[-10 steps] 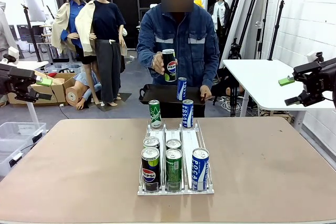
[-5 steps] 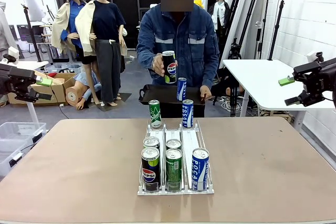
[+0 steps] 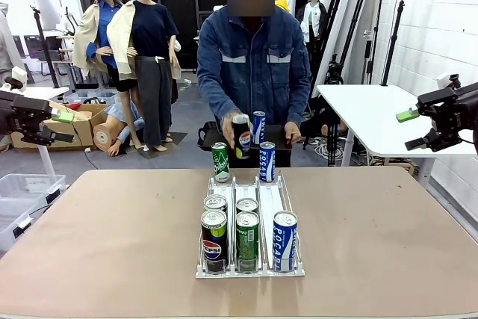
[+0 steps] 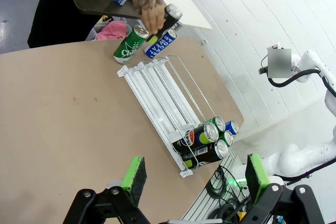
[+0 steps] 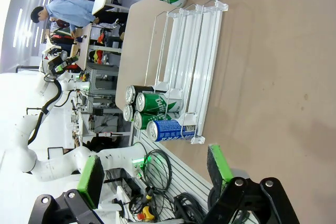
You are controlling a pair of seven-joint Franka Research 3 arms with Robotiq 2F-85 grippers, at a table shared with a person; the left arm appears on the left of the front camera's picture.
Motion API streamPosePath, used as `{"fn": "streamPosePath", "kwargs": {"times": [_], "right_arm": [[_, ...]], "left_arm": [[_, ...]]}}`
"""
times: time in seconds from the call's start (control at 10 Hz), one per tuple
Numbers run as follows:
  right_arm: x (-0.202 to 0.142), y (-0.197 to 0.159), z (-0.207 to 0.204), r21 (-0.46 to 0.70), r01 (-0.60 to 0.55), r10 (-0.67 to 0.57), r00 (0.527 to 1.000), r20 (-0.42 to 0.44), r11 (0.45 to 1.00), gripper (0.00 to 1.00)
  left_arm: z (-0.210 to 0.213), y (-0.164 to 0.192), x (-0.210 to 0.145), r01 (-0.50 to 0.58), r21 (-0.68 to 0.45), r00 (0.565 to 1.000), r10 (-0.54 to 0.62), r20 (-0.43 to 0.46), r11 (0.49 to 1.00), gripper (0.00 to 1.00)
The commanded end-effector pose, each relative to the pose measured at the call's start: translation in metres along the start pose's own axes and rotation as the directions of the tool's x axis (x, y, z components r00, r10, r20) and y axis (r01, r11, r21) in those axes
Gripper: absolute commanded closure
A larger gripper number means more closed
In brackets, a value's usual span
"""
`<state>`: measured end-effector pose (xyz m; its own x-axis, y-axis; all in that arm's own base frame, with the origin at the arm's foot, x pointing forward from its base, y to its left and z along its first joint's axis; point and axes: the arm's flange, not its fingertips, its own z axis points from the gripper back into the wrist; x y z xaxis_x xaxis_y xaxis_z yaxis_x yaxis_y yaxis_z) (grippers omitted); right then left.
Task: Retrieve and hand over the desired beverage to the person.
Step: Pick up another can of the same type that the person held from the Automatic Can Dispenser.
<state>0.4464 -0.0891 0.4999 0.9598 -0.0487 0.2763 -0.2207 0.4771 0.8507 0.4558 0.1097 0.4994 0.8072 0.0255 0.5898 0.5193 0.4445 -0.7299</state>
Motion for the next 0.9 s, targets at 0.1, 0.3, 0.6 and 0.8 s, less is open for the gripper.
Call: {"fn": "streamPosePath", "kwargs": {"times": [0.1,0.3,0.6,0.8], "right_arm": [[-0.0002,-0.0003,-0.0001,0.001,0.006,-0.006,1.000,0.001,1.000,0.00],[-0.0002,-0.0003,-0.0001,0.001,0.006,-0.006,1.000,0.001,1.000,0.00],[-0.0002,-0.0003,-0.0001,0.001,0.006,-0.006,1.000,0.001,1.000,0.00],[-0.0002,-0.0003,-0.0001,0.001,0.006,-0.006,1.000,0.001,1.000,0.00]], "left_arm": [[0.0014,-0.0014,0.0005,-0.001,-0.005,1.000,0.001,0.006,1.000,0.00],[0.0014,-0.0014,0.0005,-0.001,-0.005,1.000,0.001,0.006,1.000,0.00],[0.0014,-0.0014,0.0005,-0.001,-0.005,1.000,0.001,0.006,1.000,0.00],[0.0014,-0.0014,0.0005,-0.001,-0.005,1.000,0.001,0.006,1.000,0.00]]}}
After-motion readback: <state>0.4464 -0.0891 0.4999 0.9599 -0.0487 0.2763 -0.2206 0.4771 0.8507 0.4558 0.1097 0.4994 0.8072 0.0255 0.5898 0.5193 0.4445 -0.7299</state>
